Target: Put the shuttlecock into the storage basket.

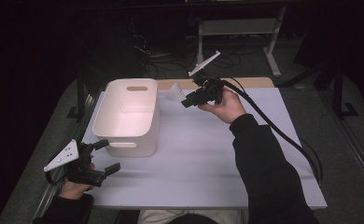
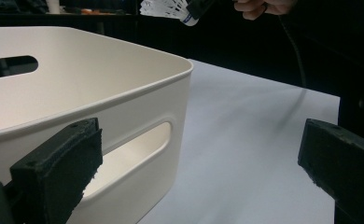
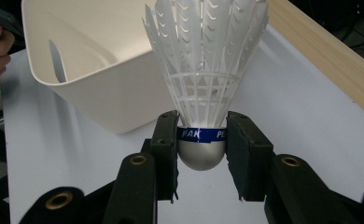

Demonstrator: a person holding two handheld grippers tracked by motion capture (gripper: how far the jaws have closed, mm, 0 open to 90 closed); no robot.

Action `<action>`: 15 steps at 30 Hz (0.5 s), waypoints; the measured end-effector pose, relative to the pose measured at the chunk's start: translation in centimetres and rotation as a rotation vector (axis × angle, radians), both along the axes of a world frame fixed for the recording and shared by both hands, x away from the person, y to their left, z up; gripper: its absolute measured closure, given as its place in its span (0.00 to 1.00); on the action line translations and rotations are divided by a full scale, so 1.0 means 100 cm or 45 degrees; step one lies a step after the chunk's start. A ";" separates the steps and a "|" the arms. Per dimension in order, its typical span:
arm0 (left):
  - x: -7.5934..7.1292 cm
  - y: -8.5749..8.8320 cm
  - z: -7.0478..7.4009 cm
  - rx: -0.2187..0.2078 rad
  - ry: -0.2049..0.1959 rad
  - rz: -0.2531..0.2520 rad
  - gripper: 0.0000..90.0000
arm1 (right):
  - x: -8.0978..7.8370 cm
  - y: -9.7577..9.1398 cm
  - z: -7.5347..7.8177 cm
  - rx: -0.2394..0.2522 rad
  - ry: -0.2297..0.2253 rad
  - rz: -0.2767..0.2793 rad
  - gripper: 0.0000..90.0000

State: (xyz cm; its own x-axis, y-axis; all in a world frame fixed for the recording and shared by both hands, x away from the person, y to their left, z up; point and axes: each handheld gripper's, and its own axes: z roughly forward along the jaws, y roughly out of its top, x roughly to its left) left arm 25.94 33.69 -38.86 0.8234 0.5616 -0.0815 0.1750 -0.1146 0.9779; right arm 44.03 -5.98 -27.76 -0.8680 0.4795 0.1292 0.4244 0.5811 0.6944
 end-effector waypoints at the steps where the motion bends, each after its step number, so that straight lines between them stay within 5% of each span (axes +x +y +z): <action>1: 0.000 0.000 0.000 0.000 0.000 0.000 0.00 | -0.001 0.001 0.001 0.001 0.000 -0.001 0.71; 15: 0.000 0.000 0.000 -0.001 0.000 -0.001 0.00 | -0.007 0.016 0.011 -0.013 -0.040 0.047 0.71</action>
